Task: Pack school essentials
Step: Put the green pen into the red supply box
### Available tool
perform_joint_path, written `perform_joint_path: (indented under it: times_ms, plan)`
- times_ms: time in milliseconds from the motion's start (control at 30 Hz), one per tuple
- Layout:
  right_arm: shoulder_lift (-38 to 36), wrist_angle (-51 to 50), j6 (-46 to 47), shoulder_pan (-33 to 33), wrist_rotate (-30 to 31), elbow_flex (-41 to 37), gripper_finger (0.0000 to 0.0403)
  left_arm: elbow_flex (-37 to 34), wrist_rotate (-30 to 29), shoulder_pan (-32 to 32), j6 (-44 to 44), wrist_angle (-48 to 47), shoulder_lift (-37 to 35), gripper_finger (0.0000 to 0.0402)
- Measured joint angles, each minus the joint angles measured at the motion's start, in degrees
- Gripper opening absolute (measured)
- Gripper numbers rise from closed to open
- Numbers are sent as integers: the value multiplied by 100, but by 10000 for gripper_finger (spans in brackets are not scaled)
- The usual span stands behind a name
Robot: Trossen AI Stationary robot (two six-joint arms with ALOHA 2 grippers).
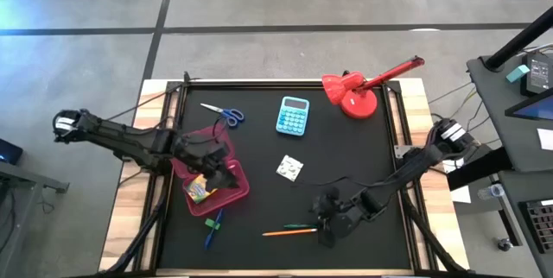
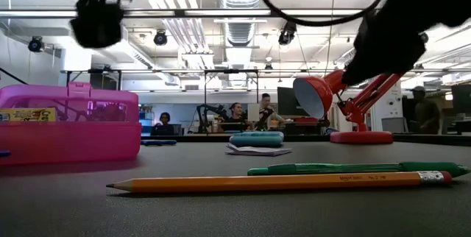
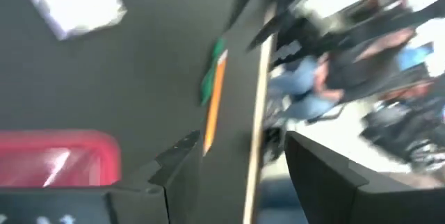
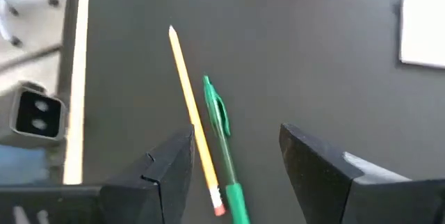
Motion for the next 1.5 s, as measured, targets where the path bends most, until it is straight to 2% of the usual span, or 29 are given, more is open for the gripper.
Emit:
perform_joint_path:
  times_ms: [200, 433, 633, 967, 1500]
  plan:
    - [602, -312, -822, 24, -137, 494, 201, -11, -303, -182, -8, 1148, 0, 187]
    - [992, -1391, -916, 24, -155, 1027, 201, 0, -414, -197, -2, 1761, 0, 187]
    - [1109, -1408, -911, 24, -177, 1134, 201, 0, -468, -197, 33, 1733, 4, 187]
    - [1109, -1407, -542, 9, -251, 908, 201, -2, -470, -203, 36, 1731, 4, 187]
    - [1143, -1421, -504, 11, -461, 735, 201, -22, -470, -202, 44, 1730, 4, 187]
